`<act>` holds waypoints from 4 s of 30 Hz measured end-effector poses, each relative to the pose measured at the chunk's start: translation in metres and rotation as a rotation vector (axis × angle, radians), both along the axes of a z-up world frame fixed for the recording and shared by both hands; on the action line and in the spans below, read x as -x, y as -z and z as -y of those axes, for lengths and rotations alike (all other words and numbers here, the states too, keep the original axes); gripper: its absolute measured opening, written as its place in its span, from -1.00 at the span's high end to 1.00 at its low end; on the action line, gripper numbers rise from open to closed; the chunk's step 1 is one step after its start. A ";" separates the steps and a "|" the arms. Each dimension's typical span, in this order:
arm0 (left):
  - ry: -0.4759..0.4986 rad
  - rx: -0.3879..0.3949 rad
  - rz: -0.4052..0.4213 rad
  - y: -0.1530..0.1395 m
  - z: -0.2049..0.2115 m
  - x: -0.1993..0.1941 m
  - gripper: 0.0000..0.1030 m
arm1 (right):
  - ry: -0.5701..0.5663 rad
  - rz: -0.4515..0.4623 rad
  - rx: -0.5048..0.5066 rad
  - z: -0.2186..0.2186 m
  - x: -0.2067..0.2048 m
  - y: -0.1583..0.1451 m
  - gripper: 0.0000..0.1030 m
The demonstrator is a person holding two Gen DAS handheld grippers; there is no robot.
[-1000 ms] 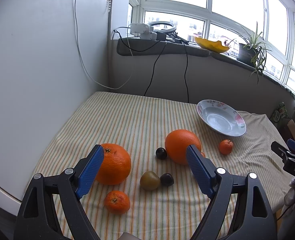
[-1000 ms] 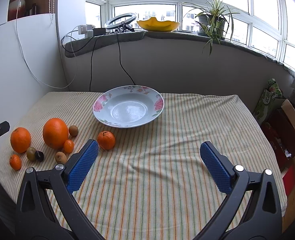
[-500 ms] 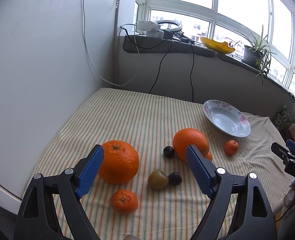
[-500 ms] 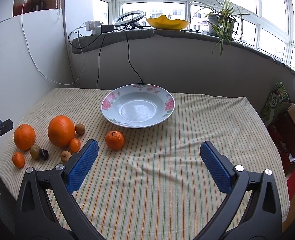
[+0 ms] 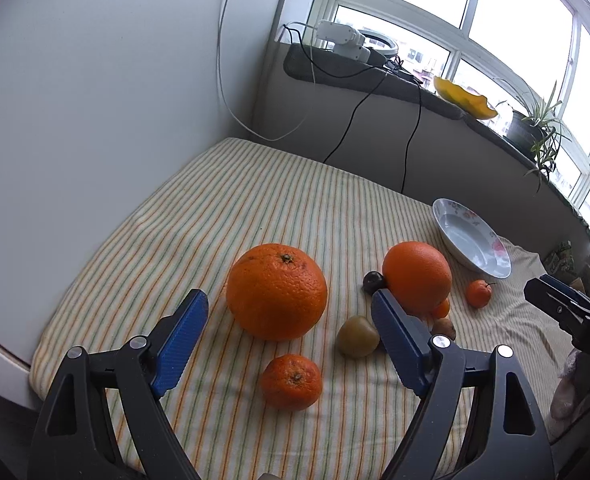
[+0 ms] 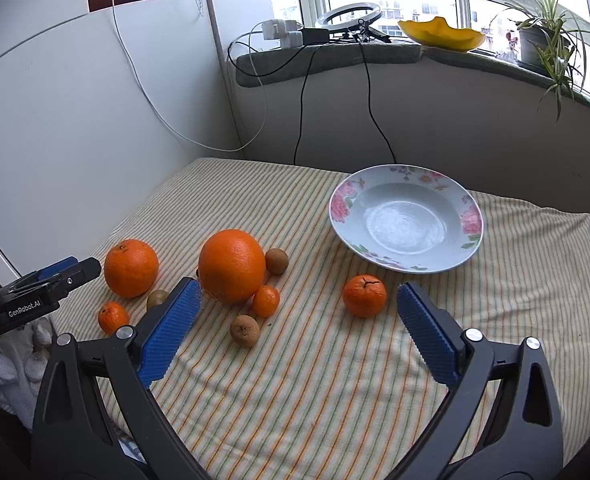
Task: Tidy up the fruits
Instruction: 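Move the right tool toward the large orange, then close the right gripper around the large orange, then carry the large orange with the right gripper onto the white plate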
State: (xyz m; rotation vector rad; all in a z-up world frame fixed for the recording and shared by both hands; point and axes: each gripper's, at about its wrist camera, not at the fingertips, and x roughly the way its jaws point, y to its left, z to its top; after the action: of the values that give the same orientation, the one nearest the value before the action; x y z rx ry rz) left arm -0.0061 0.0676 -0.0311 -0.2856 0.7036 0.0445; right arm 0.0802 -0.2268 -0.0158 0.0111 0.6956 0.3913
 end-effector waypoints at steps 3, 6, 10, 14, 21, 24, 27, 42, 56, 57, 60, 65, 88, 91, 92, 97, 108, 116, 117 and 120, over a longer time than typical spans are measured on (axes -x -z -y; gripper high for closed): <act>0.000 0.029 -0.010 0.005 -0.006 0.000 -0.60 | -0.051 -0.006 0.010 -0.020 -0.004 0.000 -0.95; 0.001 0.061 -0.016 0.010 -0.012 0.001 -0.60 | -0.106 -0.033 -0.012 -0.038 -0.012 -0.001 -0.95; 0.005 0.091 -0.025 0.016 -0.018 0.000 -0.56 | -0.177 -0.069 -0.043 -0.062 -0.024 -0.002 -0.94; 0.015 0.122 -0.029 0.020 -0.020 -0.002 -0.49 | -0.270 -0.133 -0.076 -0.091 -0.035 -0.002 -0.86; 0.039 0.173 -0.042 0.026 -0.021 -0.009 -0.43 | -0.405 -0.281 -0.137 -0.138 -0.058 0.013 -0.69; 0.039 0.181 -0.046 0.029 -0.023 -0.011 -0.42 | -0.433 -0.367 -0.174 -0.149 -0.072 0.027 -0.57; 0.040 0.190 -0.053 0.032 -0.025 -0.013 -0.39 | -0.445 -0.395 -0.165 -0.159 -0.077 0.036 -0.49; 0.045 0.221 -0.073 0.043 -0.031 -0.021 -0.37 | -0.548 -0.427 -0.062 -0.202 -0.089 0.042 -0.42; 0.052 0.238 -0.082 0.045 -0.035 -0.028 -0.28 | -0.596 -0.505 -0.030 -0.223 -0.098 0.069 -0.43; 0.053 0.236 -0.083 0.045 -0.035 -0.028 -0.28 | -0.598 -0.514 -0.036 -0.223 -0.099 0.070 -0.45; 0.056 0.232 -0.082 0.044 -0.035 -0.029 -0.28 | -0.595 -0.526 -0.059 -0.219 -0.101 0.072 -0.44; 0.056 0.219 -0.081 0.041 -0.032 -0.031 -0.27 | -0.588 -0.516 -0.069 -0.217 -0.100 0.071 -0.41; 0.139 0.140 0.012 -0.001 0.008 -0.050 -0.26 | -0.528 -0.405 -0.139 -0.157 -0.098 0.024 -0.40; 0.168 0.130 0.020 -0.006 0.020 -0.059 -0.26 | -0.502 -0.390 -0.150 -0.143 -0.101 0.017 -0.40; 0.178 0.127 0.023 -0.007 0.025 -0.062 -0.26 | -0.492 -0.385 -0.155 -0.134 -0.102 0.014 -0.40; 0.236 0.109 0.041 -0.017 0.051 -0.079 -0.26 | -0.441 -0.363 -0.178 -0.097 -0.108 0.003 -0.40; 0.352 0.099 0.047 -0.022 0.108 -0.121 -0.26 | -0.317 -0.332 -0.214 -0.015 -0.124 -0.013 -0.40; 0.411 0.107 0.031 -0.022 0.143 -0.152 -0.27 | -0.237 -0.313 -0.237 0.026 -0.140 -0.015 -0.39; 0.418 0.110 0.026 -0.021 0.147 -0.158 -0.27 | -0.229 -0.310 -0.237 0.031 -0.142 -0.015 -0.39; 0.435 0.125 0.013 -0.018 0.159 -0.171 -0.27 | -0.201 -0.304 -0.236 0.043 -0.146 -0.009 -0.39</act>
State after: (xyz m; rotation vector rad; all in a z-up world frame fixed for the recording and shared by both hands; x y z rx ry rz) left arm 0.1650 -0.0915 -0.0134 -0.2468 0.7447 -0.4157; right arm 0.2259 -0.2700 -0.0065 0.2291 0.9503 0.6721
